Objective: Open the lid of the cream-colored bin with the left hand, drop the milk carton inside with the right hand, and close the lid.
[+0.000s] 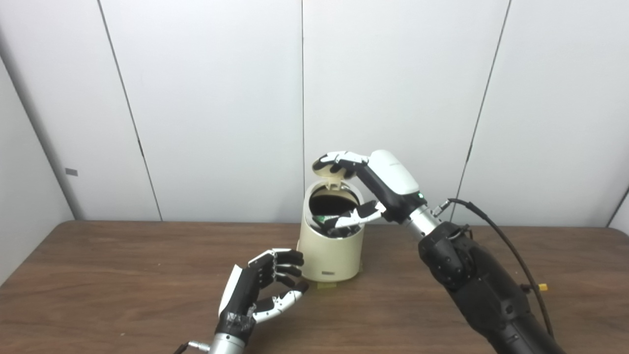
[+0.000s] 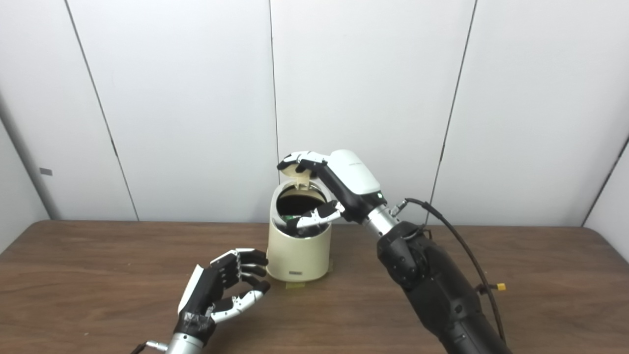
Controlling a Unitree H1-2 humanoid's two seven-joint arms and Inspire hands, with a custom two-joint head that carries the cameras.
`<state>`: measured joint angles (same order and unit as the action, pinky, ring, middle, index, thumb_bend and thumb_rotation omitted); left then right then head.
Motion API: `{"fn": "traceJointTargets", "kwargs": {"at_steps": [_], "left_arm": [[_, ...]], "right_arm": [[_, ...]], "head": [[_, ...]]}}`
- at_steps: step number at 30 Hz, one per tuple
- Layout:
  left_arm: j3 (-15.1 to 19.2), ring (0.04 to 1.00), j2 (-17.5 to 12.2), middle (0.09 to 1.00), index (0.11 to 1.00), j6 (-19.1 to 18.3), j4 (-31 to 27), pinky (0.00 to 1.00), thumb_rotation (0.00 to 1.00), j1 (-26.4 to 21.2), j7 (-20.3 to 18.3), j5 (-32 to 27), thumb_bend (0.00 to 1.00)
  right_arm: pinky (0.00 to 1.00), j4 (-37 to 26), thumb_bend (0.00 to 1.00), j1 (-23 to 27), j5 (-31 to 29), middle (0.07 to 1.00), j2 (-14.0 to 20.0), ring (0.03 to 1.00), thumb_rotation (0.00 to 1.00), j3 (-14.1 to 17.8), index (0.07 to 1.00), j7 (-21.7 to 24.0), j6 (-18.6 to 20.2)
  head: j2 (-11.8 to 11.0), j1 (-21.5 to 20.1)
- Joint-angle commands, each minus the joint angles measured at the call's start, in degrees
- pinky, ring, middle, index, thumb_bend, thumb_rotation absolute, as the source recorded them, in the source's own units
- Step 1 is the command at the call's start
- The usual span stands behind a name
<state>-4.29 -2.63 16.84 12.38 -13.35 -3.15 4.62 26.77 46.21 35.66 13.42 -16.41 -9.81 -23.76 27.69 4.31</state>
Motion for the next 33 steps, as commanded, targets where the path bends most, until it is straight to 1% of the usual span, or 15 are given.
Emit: {"fn": "traceJointTargets", "kwargs": {"at_steps": [1,3,6,7,9,11,14,17,18,20,22,23,26,30,33], "left_arm": [[-0.25,0.61,0.08,0.664,0.649,1.78,2.3,0.53,0.0,0.31,0.12,0.17,0.54],[-0.22,0.613,0.21,0.665,0.647,1.67,2.4,0.53,0.0,0.24,0.3,0.27,0.54],[-0.13,0.613,0.41,0.666,0.646,1.96,2.5,0.53,0.0,0.13,0.49,0.25,0.54],[-0.09,0.613,0.41,0.667,0.648,2.22,2.62,0.52,0.0,0.08,0.39,0.05,0.54],[-0.03,0.614,0.39,0.669,0.651,2.38,2.57,0.53,0.0,0.04,0.38,0.02,0.54],[0.05,0.611,0.41,0.668,0.655,2.08,2.25,0.53,0.0,0.08,0.53,0.16,0.54],[0.29,0.609,0.46,0.669,0.658,1.29,1.81,0.52,0.0,0.16,0.45,-0.22,0.55],[0.42,0.613,0.25,0.673,0.663,1.44,1.88,0.52,0.0,0.1,0.24,-0.48,0.54],[0.48,0.614,0.18,0.674,0.664,1.64,2.05,0.52,0.0,0.03,0.17,-0.62,0.54],[0.52,0.61,-0.01,0.672,0.666,2.17,2.21,0.52,0.0,-0.07,0.31,-0.28,0.54],[0.56,0.602,-0.27,0.671,0.668,2.53,2.16,0.51,0.0,-0.11,0.58,0.3,0.54],[0.57,0.598,-0.38,0.67,0.67,2.42,1.92,0.51,0.0,-0.09,0.78,0.75,0.54],[0.78,0.618,-0.53,0.681,0.683,2.04,1.11,0.53,0.0,0.08,1.12,1.16,0.55],[1.35,0.642,-0.98,0.703,0.709,3.15,0.62,0.55,0.05,-0.07,1.36,0.94,0.56],[2.11,0.672,-1.62,0.741,0.754,2.52,-0.65,0.58,0.05,-0.47,1.39,0.7,0.58]], "right_arm": [[0.6,-2.24,0.65,2.98,-1.29,0.733,0.74,0.707,0.2,0.83,0.675,-3.57,-2.76],[0.53,-2.55,0.65,2.99,-2.94,0.689,1.2,0.646,0.16,-0.2,0.646,-5.19,-3.13],[0.47,-4.97,0.65,1.69,-6.2,0.658,1.88,0.59,0.15,-0.95,0.641,-6.09,-3.16],[0.44,-6.38,0.64,0.64,-7.9,0.642,1.74,0.552,0.16,-0.28,0.64,-5.31,-3.16],[0.38,-9.87,0.63,-2.33,-14.44,0.619,0.85,0.491,0.14,1.68,0.638,-1.97,-2.92],[0.33,-13.86,0.61,-5.89,-19.35,0.601,-0.24,0.437,0.12,3.68,0.633,0.52,-0.97],[0.34,-18.96,0.61,-10.58,-23.88,0.614,-1.36,0.471,0.18,6.27,0.658,3.4,2.75],[0.4,-25.6,0.59,-16.49,-29.45,0.698,-1.04,0.535,0.27,8.6,0.733,7.28,7.02],[0.42,-26.76,0.59,-17.85,-31.09,0.714,-1.1,0.549,0.28,9.25,0.746,8.27,7.86],[0.46,-27.68,0.63,-20.62,-33.18,0.759,-1.28,0.611,0.34,10.53,0.777,9.52,9.23],[0.53,-27.92,0.67,-23.57,-33.97,0.809,-1.16,0.684,0.38,11.55,0.819,10.52,10.18],[0.58,-27.9,0.66,-24.96,-34.42,0.837,-0.95,0.721,0.37,11.94,0.846,11.18,10.35],[0.64,-26.42,0.66,-27.22,-35.38,0.892,-0.79,0.781,0.35,12.68,0.884,12.5,8.73],[0.66,-21.55,0.67,-28.38,-36.6,0.897,-1.47,0.798,0.35,13.69,0.88,13.26,3.98],[0.68,-19.1,0.68,-28.91,-37.08,0.891,-2.45,0.799,0.36,14.71,0.88,13.05,2.07]], "head": [[-0.11,0.05],[-0.24,0.07],[-0.45,0.22],[-0.49,0.28],[-0.54,0.32],[-0.56,0.34],[-0.51,0.35],[-0.49,0.29],[-0.52,0.27],[-0.64,0.31],[-0.72,0.34],[-0.75,0.31],[-0.99,0.37],[-2.4,0.41],[-3.11,1.06]]}}
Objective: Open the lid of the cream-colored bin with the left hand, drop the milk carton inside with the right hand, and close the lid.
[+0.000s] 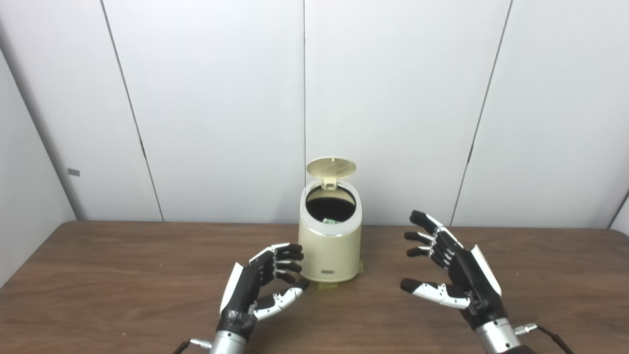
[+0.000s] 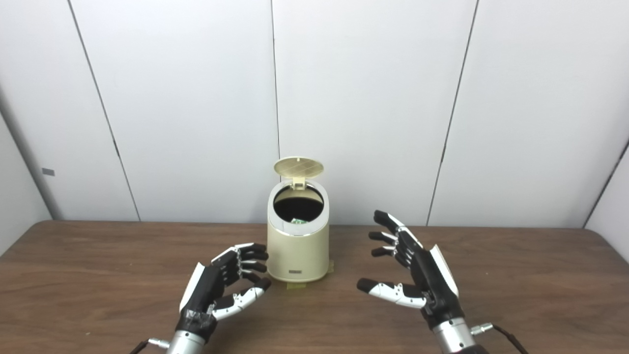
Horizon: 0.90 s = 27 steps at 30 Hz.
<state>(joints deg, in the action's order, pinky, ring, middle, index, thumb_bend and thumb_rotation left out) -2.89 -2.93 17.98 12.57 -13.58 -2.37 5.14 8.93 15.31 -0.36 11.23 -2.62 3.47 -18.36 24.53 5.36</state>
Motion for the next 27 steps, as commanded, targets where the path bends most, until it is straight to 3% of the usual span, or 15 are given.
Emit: {"fn": "traceJointTargets", "kwargs": {"at_steps": [1,6,12,16,19,27], "left_arm": [[0.99,0.688,-1.5,0.759,0.773,0.62,-1.65,0.59,0.06,-0.41,0.46,-0.11,0.59],[0.76,0.826,-4.53,0.917,0.928,-4.12,-6.42,0.65,0.34,-3.71,-0.28,4.24,0.79],[-0.39,0.984,-7.76,0.996,0.999,-10.96,-9.29,0.88,0.38,-12.22,-3.05,5.8,0.92],[-1.54,1.0,-8.59,1.0,1.0,-15.47,-9.86,0.99,0.38,-16.95,-4.11,7.22,0.96],[-2.06,1.0,-8.76,1.0,1.0,-16.43,-8.73,1.0,0.37,-19.32,-4.32,7.87,0.98],[-5.12,1.0,-9.72,1.0,1.0,-17.4,-3.29,0.88,0.4,-25.73,-5.43,12.28,1.0]], "right_arm": [[0.68,-0.51,0.69,1.89,-1.0,0.891,-0.55,0.801,0.36,1.32,0.88,-0.44,-4.1],[0.7,3.41,0.7,1.69,-1.56,0.889,-1.3,0.808,0.39,3.17,0.885,-0.49,-7.62],[0.7,3.27,0.71,1.0,-0.33,0.882,-1.73,0.804,0.41,3.52,0.879,-0.37,-8.27],[0.7,1.62,0.72,0.39,-0.35,0.887,-2.16,0.802,0.41,3.37,0.88,0.08,-7.21],[0.7,0.62,0.72,0.03,-0.12,0.886,-2.35,0.801,0.41,3.4,0.879,0.11,-6.42],[0.69,-1.7,0.7,-1.72,-0.31,0.895,-2.35,0.795,0.38,3.7,0.881,0.26,-4.36]], "head": [[0.02,0.2],[0.31,0.47],[0.27,0.28],[0.24,-0.38],[0.13,-0.7],[-0.07,-1.57]]}}
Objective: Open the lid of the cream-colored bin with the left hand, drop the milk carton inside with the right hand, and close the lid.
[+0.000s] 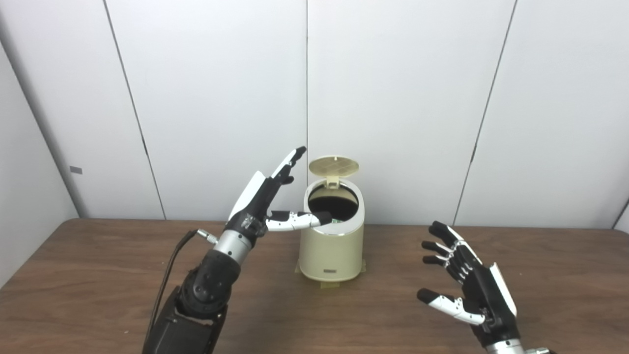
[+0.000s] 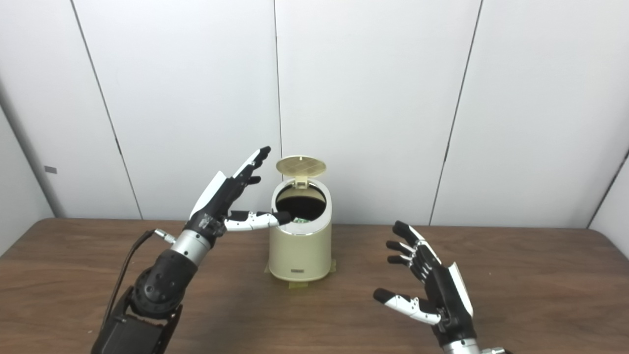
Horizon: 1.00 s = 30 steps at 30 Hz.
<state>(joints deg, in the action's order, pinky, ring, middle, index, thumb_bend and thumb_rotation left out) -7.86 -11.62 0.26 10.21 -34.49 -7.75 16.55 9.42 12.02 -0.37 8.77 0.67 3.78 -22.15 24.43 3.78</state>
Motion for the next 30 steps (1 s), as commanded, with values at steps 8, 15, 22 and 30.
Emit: {"fn": "traceJointTargets", "kwargs": {"at_steps": [8,15,22,30], "left_arm": [[-3.84,1.0,-2.89,1.0,1.0,-0.71,3.65,0.95,0.37,-10.36,-2.38,6.0,0.99],[-6.6,1.0,-3.76,1.0,0.991,0.2,7.71,0.9,0.35,-13.23,-1.0,10.45,1.0],[-7.57,1.0,-3.92,1.0,0.996,0.31,9.24,0.9,0.36,-14.12,-1.11,12.49,0.99],[-9.47,1.0,-5.42,0.909,0.883,0.05,7.39,1.0,0.36,-14.45,-5.05,13.27,0.99]], "right_arm": [[0.66,-2.74,0.69,1.35,0.09,0.895,-0.5,0.787,0.38,0.32,0.874,-0.23,-0.6],[0.63,-3.7,0.67,1.19,0.11,0.896,-1.16,0.79,0.37,-0.01,0.87,0.15,0.29],[0.58,-5.11,0.68,0.97,0.28,0.894,-1.84,0.775,0.38,-0.16,0.865,0.41,1.96],[0.56,-5.63,0.68,1.07,2.12,0.879,-2.43,0.759,0.4,-0.22,0.854,-0.39,2.31]], "head": [[-0.09,-0.41],[-0.21,-0.98],[-0.11,-1.48],[-0.05,-1.95]]}}
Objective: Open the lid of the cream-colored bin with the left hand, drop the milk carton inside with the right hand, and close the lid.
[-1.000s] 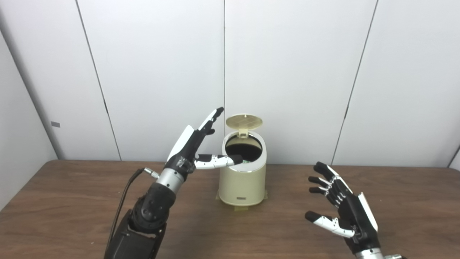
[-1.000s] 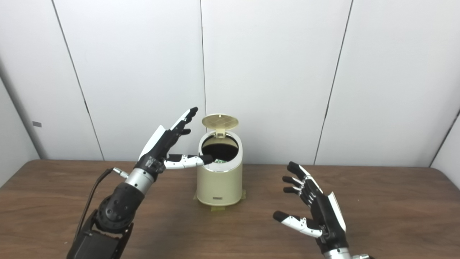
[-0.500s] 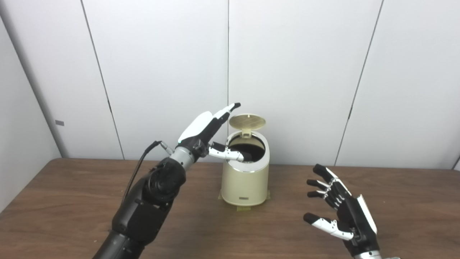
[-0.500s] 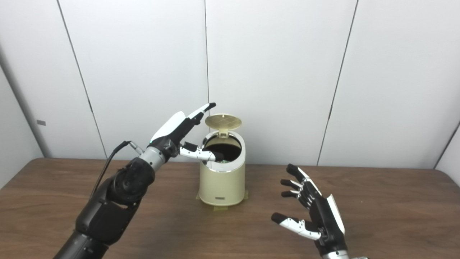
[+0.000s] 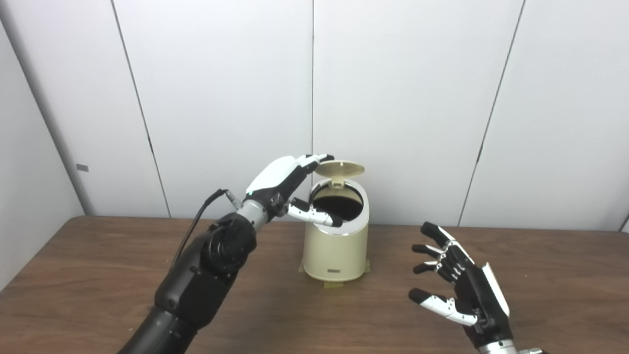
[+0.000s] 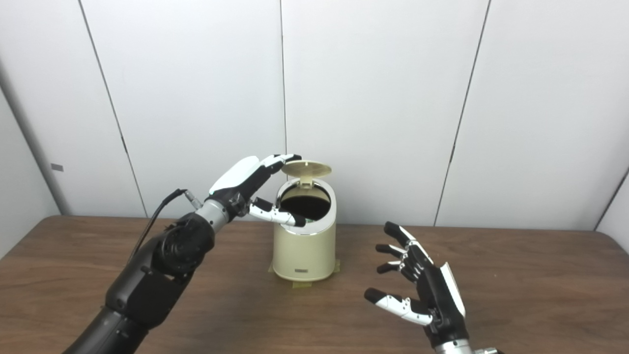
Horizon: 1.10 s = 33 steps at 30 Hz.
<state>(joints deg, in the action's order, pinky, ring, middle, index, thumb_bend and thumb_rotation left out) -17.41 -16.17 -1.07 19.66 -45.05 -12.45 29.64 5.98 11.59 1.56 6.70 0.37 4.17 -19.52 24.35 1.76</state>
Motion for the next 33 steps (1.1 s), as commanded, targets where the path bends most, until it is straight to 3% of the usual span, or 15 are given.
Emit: {"fn": "traceJointTargets", "kwargs": {"at_steps": [1,10,15,20,27,33], "left_arm": [[0.08,1.0,-0.95,0.903,0.874,1.29,-2.39,1.0,0.36,-3.82,-0.68,0.08,0.99],[-0.3,1.0,-2.39,0.884,0.841,3.78,-4.15,1.0,0.37,-3.56,-2.1,0.36,1.0],[-1.5,1.0,-3.76,0.883,0.85,4.68,-6.2,1.0,0.39,-3.37,-2.74,2.69,1.0],[-2.41,1.0,-4.88,0.865,0.845,7.62,-7.9,1.0,0.33,-2.37,-2.3,4.81,0.99],[-3.34,1.0,-5.59,0.851,0.845,10.41,-8.52,1.0,0.34,-1.35,-2.27,8.39,1.0],[-4.38,1.0,-6.34,0.841,0.842,12.2,-8.78,1.0,0.34,-0.38,-2.33,12.22,0.98]], "right_arm": [[0.56,-2.27,0.68,1.48,0.5,0.878,-0.46,0.758,0.41,0.06,0.854,-0.9,-0.32],[0.56,-2.86,0.69,1.35,0.84,0.877,-1.31,0.761,0.43,0.05,0.853,-0.68,0.17],[0.55,-3.34,0.69,1.23,0.75,0.876,-1.58,0.758,0.42,0.03,0.852,-0.6,0.95],[0.55,-3.62,0.7,1.19,1.24,0.876,-1.66,0.757,0.44,0.1,0.852,-0.81,1.28],[0.55,-3.59,0.68,1.31,0.7,0.879,-1.37,0.751,0.42,0.59,0.851,-0.73,1.41],[0.54,-3.32,0.7,1.59,1.53,0.879,-1.43,0.743,0.46,0.65,0.855,-1.13,1.36]], "head": [[0.08,0.06],[0.37,-0.21],[0.57,-0.32],[0.77,-0.58],[1.08,-0.81],[1.42,-0.92]]}}
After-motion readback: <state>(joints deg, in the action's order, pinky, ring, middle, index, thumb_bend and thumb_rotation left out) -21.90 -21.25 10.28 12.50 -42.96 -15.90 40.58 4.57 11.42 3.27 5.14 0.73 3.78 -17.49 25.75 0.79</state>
